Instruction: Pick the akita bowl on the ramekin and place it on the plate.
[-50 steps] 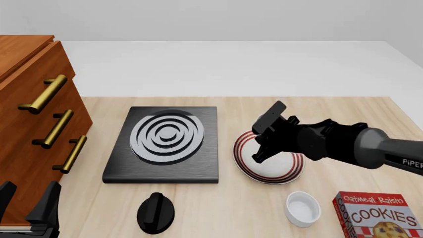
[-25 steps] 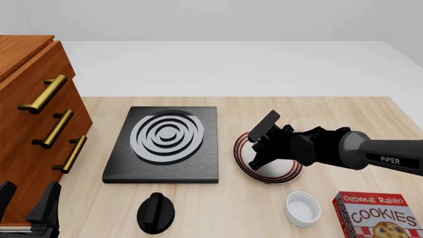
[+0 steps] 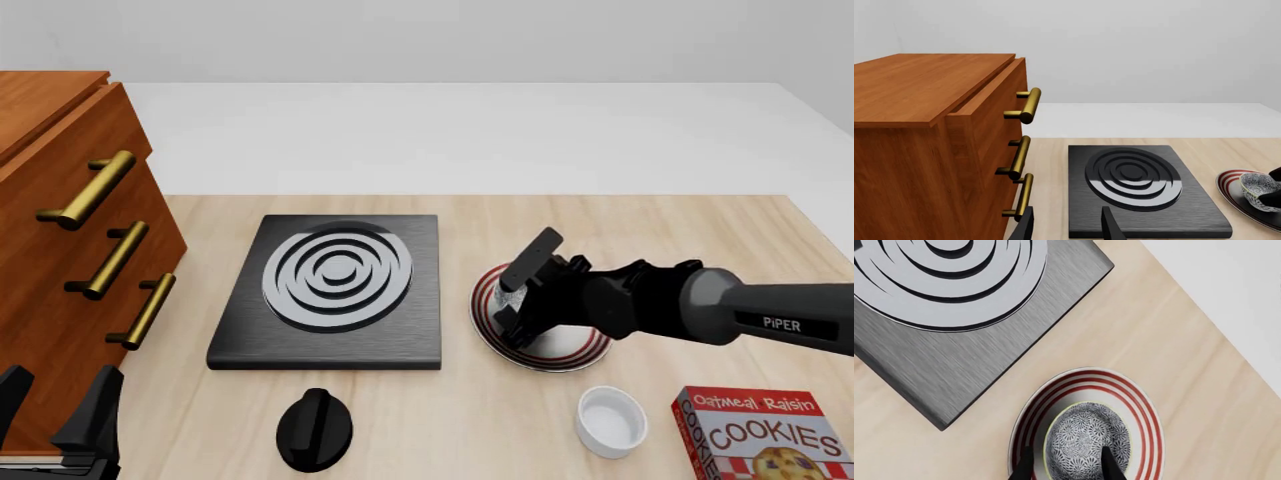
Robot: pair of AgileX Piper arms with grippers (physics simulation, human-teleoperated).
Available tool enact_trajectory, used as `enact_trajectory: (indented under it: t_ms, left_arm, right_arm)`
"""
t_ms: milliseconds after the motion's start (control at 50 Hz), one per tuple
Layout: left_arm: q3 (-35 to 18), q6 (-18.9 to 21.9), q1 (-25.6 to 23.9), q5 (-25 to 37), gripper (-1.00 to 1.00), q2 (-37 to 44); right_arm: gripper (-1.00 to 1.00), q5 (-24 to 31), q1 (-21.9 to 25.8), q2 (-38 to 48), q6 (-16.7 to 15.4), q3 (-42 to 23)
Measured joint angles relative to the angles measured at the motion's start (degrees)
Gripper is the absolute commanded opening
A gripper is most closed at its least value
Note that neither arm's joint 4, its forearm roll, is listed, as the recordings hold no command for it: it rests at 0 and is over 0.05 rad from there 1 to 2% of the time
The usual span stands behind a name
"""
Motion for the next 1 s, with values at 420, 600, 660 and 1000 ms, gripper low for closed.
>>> enact_trajectory:
  t_ms: [420,600,660,1000]
  left_arm:
    - [0.00,0.00,0.00,0.00,1.00,0.00]
    - [0.00,0.00,0.00,0.00,1.00,0.00]
    - [0.00,0.00,0.00,0.00,1.00,0.00]
    - [0.00,0.00,0.00,0.00,1.00,0.00]
  right_arm:
    - [1.00,2.54,-0.10,-5.57,0.68,0.92]
    - [1.00,2.43,-0.22,-9.49,2.97,2.85]
    - [1.00,1.77,-0.26,-10.93,4.29,3.75]
    - [1.00,-5.44,-0.10,-20.74,15.13,11.64]
